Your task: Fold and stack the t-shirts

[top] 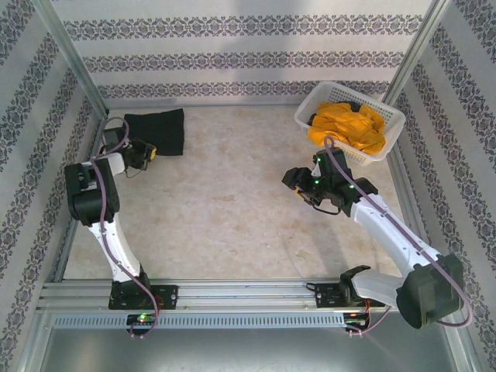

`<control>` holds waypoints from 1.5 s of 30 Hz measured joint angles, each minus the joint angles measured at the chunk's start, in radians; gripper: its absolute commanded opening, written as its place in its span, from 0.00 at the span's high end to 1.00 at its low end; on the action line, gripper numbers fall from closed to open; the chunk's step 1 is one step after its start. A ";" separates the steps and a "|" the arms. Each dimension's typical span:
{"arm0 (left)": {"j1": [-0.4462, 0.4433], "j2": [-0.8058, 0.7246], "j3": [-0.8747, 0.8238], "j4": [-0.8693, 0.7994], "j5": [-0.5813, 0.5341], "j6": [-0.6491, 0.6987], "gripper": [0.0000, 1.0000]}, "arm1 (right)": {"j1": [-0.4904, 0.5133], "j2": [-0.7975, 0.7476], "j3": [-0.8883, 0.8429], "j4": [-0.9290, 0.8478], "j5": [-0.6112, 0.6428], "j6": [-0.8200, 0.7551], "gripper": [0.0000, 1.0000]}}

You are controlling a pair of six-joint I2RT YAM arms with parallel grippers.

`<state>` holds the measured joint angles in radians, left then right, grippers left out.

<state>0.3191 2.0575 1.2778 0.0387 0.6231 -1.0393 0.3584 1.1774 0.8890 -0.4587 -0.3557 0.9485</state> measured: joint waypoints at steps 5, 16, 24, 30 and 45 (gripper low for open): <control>0.055 0.093 0.125 -0.131 0.055 0.127 1.00 | 0.014 0.051 0.030 0.015 0.003 0.000 0.42; 0.060 0.136 0.190 -0.140 0.085 0.121 1.00 | 0.028 0.096 0.084 0.075 0.006 -0.001 0.42; 0.028 0.134 0.133 -0.019 0.077 0.036 0.64 | 0.032 0.113 0.098 0.083 0.005 -0.005 0.38; 0.021 -0.033 -0.028 0.020 0.041 0.027 0.00 | 0.021 0.090 0.096 0.113 -0.007 -0.029 0.02; -0.449 -1.120 -0.435 -0.253 -0.840 0.272 0.00 | -0.100 -0.185 0.068 0.114 0.451 -0.264 0.02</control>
<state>-0.1299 0.9379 0.8433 -0.2146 -0.2173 -0.7677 0.2584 0.9928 0.9565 -0.3450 0.0956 0.6846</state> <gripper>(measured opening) 0.999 0.978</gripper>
